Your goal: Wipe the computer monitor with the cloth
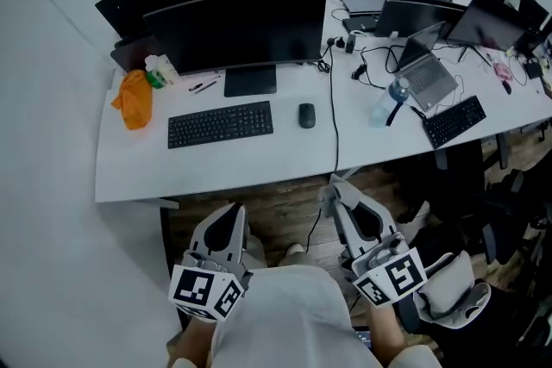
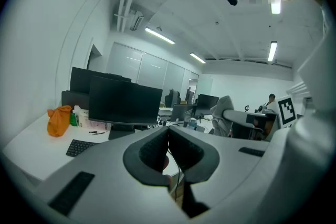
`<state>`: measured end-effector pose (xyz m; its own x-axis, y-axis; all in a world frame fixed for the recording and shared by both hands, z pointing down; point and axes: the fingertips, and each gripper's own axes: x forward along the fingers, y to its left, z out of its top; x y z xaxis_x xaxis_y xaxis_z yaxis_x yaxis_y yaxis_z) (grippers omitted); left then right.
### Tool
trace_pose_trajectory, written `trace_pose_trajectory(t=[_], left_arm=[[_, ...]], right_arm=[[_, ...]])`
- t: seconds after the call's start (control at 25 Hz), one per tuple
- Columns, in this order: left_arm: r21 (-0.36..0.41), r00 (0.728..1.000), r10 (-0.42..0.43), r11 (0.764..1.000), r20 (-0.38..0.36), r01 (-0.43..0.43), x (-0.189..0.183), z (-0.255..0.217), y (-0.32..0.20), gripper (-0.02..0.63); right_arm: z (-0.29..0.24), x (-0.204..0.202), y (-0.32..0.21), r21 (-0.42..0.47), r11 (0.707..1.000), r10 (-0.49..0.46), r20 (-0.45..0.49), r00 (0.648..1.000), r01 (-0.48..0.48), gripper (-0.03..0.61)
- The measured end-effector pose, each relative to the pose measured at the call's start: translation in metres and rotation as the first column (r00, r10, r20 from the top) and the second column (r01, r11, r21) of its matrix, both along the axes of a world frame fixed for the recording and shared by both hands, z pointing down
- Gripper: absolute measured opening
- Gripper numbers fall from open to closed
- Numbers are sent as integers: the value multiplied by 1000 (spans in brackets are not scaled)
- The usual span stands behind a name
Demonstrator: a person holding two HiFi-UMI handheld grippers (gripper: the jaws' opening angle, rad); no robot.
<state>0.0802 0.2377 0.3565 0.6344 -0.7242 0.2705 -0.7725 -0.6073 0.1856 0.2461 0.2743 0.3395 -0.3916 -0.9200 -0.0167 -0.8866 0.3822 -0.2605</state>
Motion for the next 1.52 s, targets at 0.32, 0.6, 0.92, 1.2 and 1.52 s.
trace_pose_trajectory(t=[0.32, 0.6, 0.92, 1.2, 1.52], left_arm=[[-11, 998, 44, 999, -47, -45, 11, 2, -28, 20], [9, 993, 85, 996, -81, -85, 5, -3, -80, 20], [35, 977, 198, 980, -74, -196, -14, -17, -139, 18], [74, 971, 229, 972, -65, -224, -64, -31, -205, 18], [114, 960, 270, 959, -73, -261, -106, -39, -267, 18]], right_arm=[[-6, 0, -30, -7, 1000, 17, -44, 999, -18, 48], [-6, -11, -74, -35, 998, 53, -93, 994, -57, 46], [-23, -49, -145, -13, 991, 128, -121, 984, -130, 41], [-38, -79, -205, 25, 978, 210, -117, 971, -209, 41], [-45, -111, -257, 45, 960, 276, -30, 961, -275, 38]])
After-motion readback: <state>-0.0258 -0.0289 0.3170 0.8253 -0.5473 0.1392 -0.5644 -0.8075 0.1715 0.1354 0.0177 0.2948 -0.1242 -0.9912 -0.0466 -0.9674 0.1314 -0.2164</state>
